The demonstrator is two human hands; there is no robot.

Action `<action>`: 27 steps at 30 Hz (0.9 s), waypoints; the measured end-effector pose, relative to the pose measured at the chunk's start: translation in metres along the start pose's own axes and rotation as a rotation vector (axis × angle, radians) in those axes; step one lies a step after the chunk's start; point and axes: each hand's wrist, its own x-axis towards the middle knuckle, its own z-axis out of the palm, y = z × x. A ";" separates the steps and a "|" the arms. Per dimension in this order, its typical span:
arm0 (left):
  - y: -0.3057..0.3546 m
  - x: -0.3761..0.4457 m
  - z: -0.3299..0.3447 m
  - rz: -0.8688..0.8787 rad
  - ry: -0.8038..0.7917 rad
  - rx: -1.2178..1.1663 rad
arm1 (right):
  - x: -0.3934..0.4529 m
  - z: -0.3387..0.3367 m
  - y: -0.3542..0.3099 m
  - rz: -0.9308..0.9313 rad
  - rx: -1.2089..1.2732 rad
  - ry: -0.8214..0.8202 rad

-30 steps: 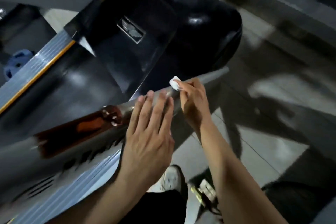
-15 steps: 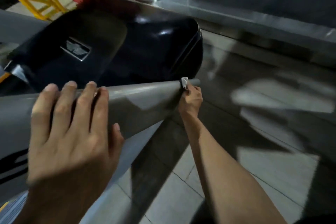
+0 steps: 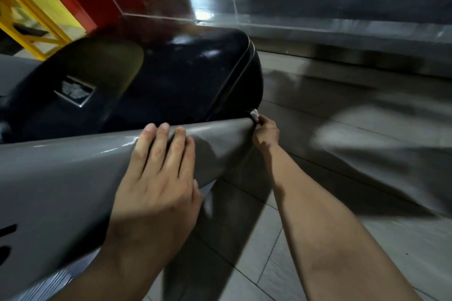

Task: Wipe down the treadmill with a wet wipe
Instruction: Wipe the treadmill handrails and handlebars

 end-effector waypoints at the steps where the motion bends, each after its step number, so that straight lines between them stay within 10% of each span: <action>1: 0.001 0.001 0.005 0.008 0.013 0.011 | 0.005 0.000 0.003 0.017 0.021 -0.006; 27: 0.014 0.007 0.021 -0.005 0.007 -0.028 | -0.083 0.035 0.061 0.099 -0.109 0.147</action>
